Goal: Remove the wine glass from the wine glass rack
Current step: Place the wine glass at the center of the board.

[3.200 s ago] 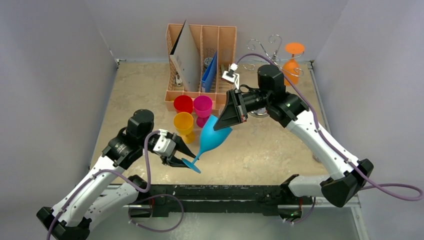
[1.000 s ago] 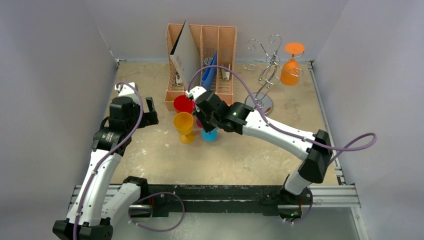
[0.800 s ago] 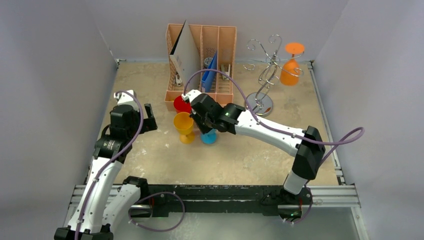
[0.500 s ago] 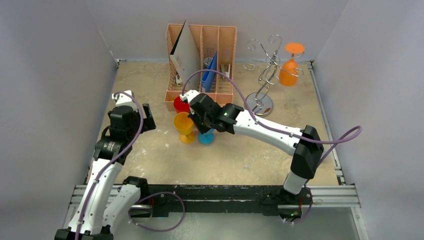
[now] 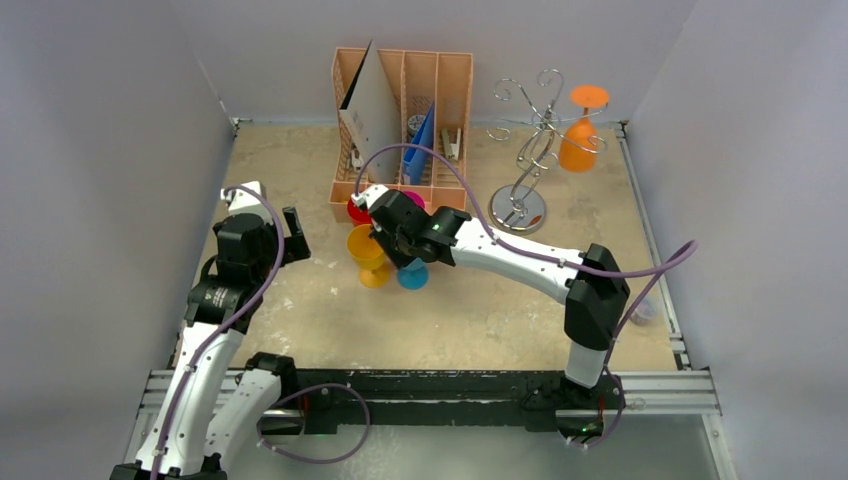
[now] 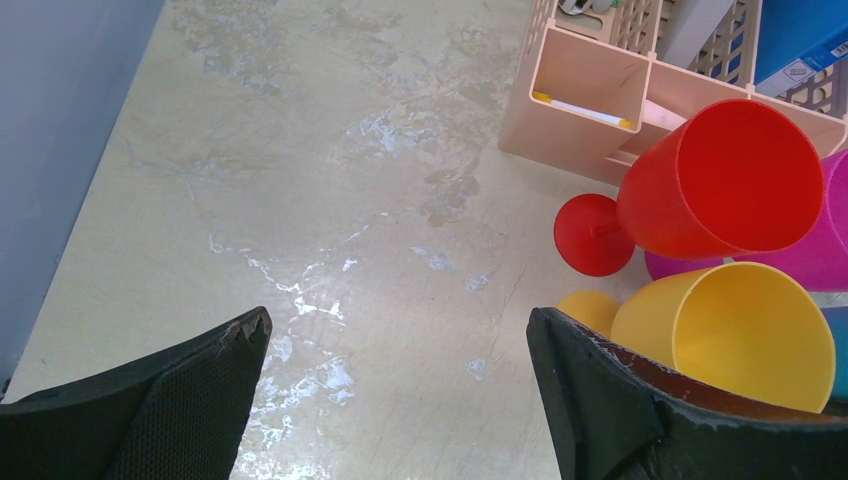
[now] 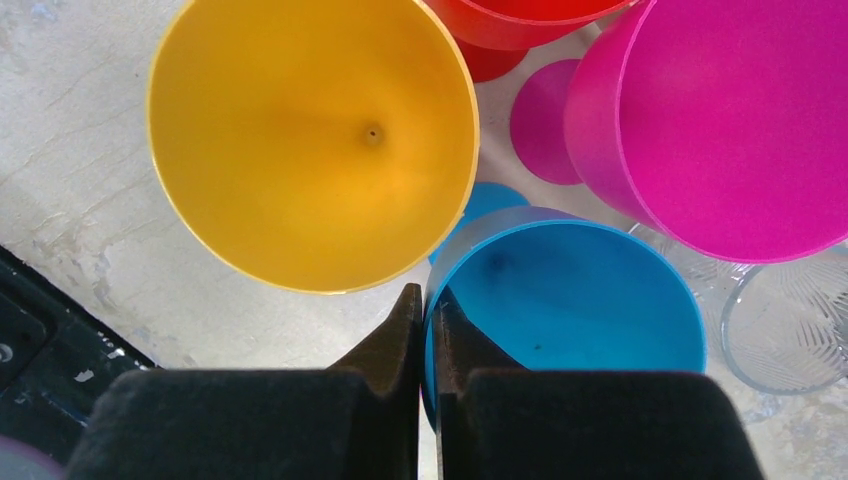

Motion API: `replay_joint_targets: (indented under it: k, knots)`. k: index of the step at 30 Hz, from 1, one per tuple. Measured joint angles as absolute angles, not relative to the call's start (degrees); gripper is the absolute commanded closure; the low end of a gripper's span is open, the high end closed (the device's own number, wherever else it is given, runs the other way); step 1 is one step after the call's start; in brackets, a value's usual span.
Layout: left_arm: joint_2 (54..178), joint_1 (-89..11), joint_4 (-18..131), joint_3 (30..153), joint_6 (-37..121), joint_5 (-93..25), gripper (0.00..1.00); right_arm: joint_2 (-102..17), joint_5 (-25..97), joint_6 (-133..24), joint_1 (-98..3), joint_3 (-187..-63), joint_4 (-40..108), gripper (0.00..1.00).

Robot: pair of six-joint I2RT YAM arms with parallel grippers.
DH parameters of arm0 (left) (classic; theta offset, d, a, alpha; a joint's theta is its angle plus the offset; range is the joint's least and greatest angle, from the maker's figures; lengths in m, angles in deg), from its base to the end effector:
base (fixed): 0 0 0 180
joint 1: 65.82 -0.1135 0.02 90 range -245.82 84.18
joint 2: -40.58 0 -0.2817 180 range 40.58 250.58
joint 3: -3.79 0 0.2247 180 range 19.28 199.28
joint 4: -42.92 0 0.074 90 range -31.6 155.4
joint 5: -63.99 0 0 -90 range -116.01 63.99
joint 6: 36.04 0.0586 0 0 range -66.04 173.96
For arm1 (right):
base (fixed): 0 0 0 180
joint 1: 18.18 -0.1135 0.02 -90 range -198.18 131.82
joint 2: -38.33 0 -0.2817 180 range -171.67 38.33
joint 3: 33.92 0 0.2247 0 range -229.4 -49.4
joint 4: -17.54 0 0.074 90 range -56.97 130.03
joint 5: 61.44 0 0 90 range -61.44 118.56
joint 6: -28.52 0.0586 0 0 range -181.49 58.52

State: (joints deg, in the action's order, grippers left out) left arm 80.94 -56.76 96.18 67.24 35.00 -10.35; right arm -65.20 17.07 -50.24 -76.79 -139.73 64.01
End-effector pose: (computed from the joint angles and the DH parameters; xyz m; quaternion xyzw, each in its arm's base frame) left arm 0.1257 -0.0040 0.3185 -0.1418 0.8496 -0.0050 0.5080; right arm 0.2207 0.3394 0.3047 -0.3325 0.8550 0.1461 0.3703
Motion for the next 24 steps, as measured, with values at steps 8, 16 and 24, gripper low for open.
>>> replay_joint_targets:
  k: [8,16,24]
  knots:
    - [80.9,-56.8,96.2,67.2,35.0,-10.4,0.03,-65.2,15.8,-51.3,-76.8,-139.7,63.1,0.92]
    - [81.1,-56.8,96.2,67.2,35.0,-11.0,0.03,-65.2,15.6,-51.6,-76.8,-139.7,62.7,0.86]
    - [81.9,-56.8,96.2,67.2,35.0,-11.8,0.03,-65.2,15.5,-52.0,-76.8,-139.7,62.8,0.85]
